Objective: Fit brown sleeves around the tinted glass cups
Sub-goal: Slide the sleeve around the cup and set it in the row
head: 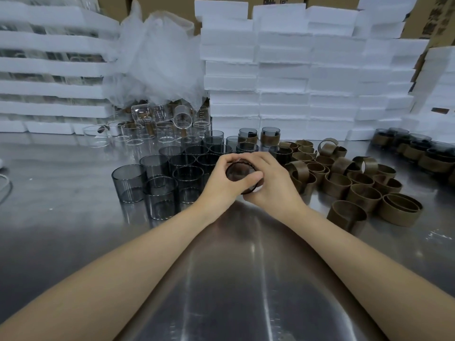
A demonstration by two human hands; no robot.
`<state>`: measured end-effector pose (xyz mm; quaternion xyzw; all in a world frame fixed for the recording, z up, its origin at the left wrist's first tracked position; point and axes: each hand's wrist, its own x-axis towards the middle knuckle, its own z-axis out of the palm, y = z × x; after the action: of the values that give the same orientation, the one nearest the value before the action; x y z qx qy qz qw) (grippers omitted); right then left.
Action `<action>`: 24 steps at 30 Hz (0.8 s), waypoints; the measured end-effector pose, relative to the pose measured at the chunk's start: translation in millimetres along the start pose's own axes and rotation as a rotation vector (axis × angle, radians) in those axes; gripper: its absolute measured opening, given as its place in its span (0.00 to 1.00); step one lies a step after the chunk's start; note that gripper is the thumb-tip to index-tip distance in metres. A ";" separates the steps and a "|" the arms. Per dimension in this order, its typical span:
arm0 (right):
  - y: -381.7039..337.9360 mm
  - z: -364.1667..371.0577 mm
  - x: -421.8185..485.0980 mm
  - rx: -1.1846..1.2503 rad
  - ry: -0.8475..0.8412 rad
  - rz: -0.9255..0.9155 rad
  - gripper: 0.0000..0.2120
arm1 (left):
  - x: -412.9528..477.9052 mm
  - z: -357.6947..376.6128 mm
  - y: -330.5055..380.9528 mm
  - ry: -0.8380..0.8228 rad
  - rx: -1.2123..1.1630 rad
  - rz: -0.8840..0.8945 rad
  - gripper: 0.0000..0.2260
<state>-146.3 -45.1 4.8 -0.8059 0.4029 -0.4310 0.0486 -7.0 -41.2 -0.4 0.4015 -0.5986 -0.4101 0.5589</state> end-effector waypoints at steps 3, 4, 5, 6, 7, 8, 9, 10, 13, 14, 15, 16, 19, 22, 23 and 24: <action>4.1 -0.2 -0.3 0.082 0.027 0.051 0.31 | -0.6 0.7 -1.1 -0.027 0.084 0.036 0.28; 5.4 0.1 -0.1 0.116 0.041 0.085 0.31 | -0.9 0.9 -0.6 -0.037 0.099 0.039 0.31; 6.8 0.6 0.2 0.151 0.052 0.120 0.31 | -1.2 0.9 -0.2 -0.043 0.101 0.039 0.32; 8.0 1.3 0.9 0.183 0.058 0.150 0.30 | -1.4 0.9 0.3 -0.046 0.095 0.037 0.33; 9.2 1.9 2.1 0.210 0.060 0.175 0.29 | -1.6 0.6 1.0 -0.046 0.081 0.032 0.33; 10.5 2.1 3.1 0.234 0.061 0.204 0.29 | -1.6 0.1 1.6 -0.048 0.058 0.027 0.32; 12.0 1.6 4.3 0.264 0.064 0.236 0.28 | -1.8 -0.2 2.0 -0.052 0.034 0.024 0.31; 13.7 0.5 5.0 0.303 0.067 0.264 0.28 | -1.9 -0.5 2.3 -0.057 0.019 0.023 0.29; 18.1 -2.6 5.8 0.431 0.073 0.294 0.26 | -2.2 -1.1 4.1 -0.065 0.024 0.039 0.27; 18.5 -3.1 5.8 0.466 0.077 0.293 0.25 | -1.8 -1.2 5.1 -0.059 0.027 0.043 0.26; 18.8 -3.3 5.7 0.494 0.081 0.290 0.25 | -1.6 -1.3 5.9 -0.048 0.022 0.041 0.25; 19.3 -3.2 5.6 0.519 0.084 0.286 0.25 | -0.8 -1.3 6.4 -0.036 0.007 0.029 0.24; 21.7 -2.1 5.1 0.545 0.076 0.262 0.26 | 0.6 0.3 7.4 0.003 -0.031 -0.012 0.20; 23.4 -2.4 4.2 0.499 0.075 0.238 0.27 | 0.4 1.7 8.0 0.031 -0.079 -0.027 0.18; 23.3 -3.1 3.5 0.453 0.074 0.222 0.28 | 0.4 1.2 7.8 0.031 -0.097 -0.033 0.17; 22.6 -3.5 2.7 0.394 0.070 0.201 0.30 | 0.4 0.2 7.4 0.028 -0.120 -0.043 0.17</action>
<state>-161.8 -61.2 -0.8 -0.7212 0.3908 -0.5220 0.2339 -7.3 -39.1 6.7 0.3857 -0.5565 -0.4512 0.5813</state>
